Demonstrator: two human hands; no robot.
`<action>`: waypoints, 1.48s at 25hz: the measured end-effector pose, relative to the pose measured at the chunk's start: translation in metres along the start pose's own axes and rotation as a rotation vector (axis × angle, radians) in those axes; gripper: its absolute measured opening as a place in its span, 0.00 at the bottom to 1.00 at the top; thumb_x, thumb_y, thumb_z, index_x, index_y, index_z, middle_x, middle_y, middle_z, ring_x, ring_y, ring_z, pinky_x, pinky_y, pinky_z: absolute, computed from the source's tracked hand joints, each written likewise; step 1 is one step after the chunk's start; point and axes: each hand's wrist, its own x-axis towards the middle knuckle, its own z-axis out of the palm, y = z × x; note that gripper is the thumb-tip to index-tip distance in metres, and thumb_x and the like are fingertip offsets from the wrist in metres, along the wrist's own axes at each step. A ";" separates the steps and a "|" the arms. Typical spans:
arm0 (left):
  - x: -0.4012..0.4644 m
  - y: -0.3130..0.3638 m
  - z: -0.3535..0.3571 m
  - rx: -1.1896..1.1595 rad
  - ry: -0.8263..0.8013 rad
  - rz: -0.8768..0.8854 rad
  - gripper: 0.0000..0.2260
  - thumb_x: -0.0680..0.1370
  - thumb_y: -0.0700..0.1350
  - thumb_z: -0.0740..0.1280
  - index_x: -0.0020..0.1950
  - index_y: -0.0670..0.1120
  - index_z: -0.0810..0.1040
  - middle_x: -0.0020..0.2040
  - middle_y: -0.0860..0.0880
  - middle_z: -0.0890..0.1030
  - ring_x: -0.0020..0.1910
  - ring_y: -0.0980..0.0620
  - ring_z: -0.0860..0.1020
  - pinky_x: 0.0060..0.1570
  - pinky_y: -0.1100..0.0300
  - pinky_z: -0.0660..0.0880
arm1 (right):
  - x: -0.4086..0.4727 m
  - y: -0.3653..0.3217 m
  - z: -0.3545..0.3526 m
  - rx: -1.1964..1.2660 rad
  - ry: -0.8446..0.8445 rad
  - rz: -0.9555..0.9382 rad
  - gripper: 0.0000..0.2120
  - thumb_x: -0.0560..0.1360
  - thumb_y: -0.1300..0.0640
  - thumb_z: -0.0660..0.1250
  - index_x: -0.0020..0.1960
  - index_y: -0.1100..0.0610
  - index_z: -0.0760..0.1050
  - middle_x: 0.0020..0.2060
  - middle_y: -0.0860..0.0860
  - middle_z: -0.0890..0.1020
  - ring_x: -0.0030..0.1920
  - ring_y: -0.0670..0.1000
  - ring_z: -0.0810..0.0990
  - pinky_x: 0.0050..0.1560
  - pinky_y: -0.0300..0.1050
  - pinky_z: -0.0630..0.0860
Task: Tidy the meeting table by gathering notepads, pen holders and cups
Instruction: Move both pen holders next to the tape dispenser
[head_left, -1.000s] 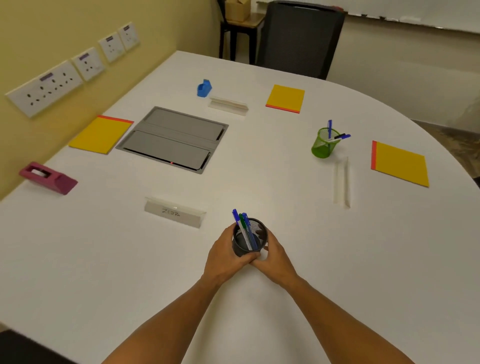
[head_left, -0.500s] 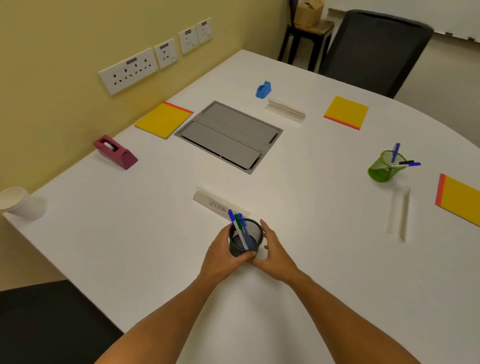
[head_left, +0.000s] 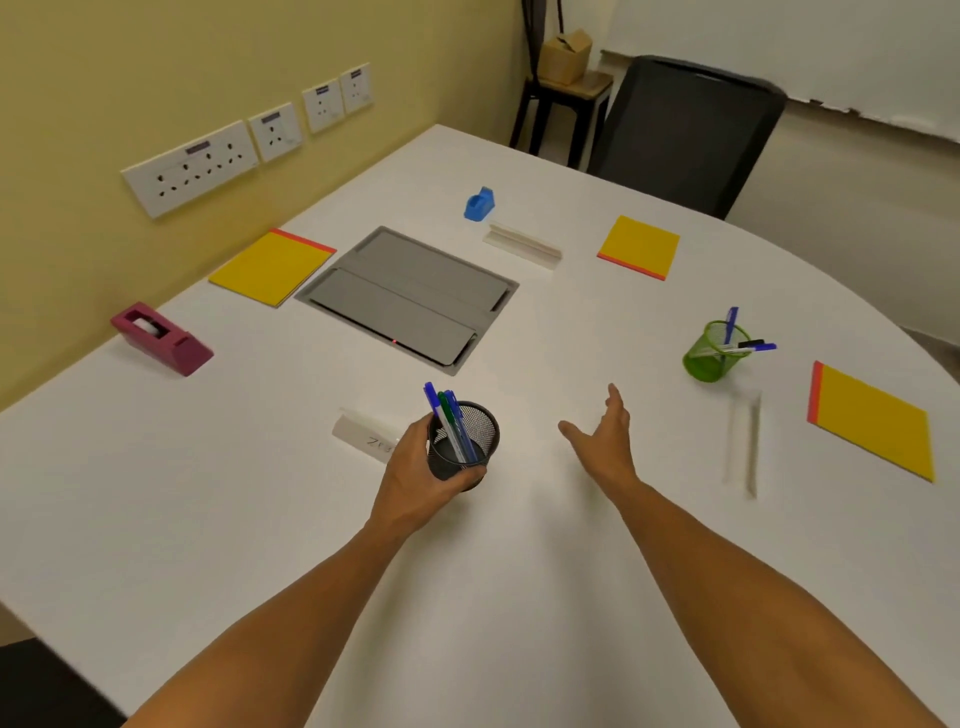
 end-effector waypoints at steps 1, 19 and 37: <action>0.008 0.005 0.009 -0.001 -0.004 0.009 0.38 0.65 0.57 0.79 0.70 0.55 0.66 0.63 0.58 0.74 0.62 0.58 0.73 0.52 0.76 0.68 | 0.008 0.001 -0.009 0.010 0.038 0.032 0.45 0.75 0.51 0.73 0.81 0.48 0.46 0.79 0.53 0.56 0.77 0.57 0.61 0.73 0.57 0.66; 0.125 0.017 0.127 -0.040 -0.021 0.020 0.38 0.66 0.54 0.79 0.71 0.49 0.67 0.65 0.54 0.75 0.62 0.53 0.74 0.59 0.60 0.75 | 0.209 0.043 -0.123 0.187 0.563 0.365 0.53 0.67 0.49 0.80 0.80 0.58 0.50 0.73 0.59 0.63 0.71 0.62 0.67 0.66 0.58 0.71; 0.184 -0.008 0.113 -0.008 0.051 -0.002 0.41 0.66 0.59 0.77 0.73 0.48 0.65 0.67 0.52 0.74 0.63 0.55 0.72 0.58 0.69 0.70 | 0.279 0.075 -0.114 0.306 0.717 0.223 0.44 0.62 0.46 0.82 0.72 0.54 0.67 0.66 0.50 0.72 0.66 0.52 0.76 0.67 0.50 0.74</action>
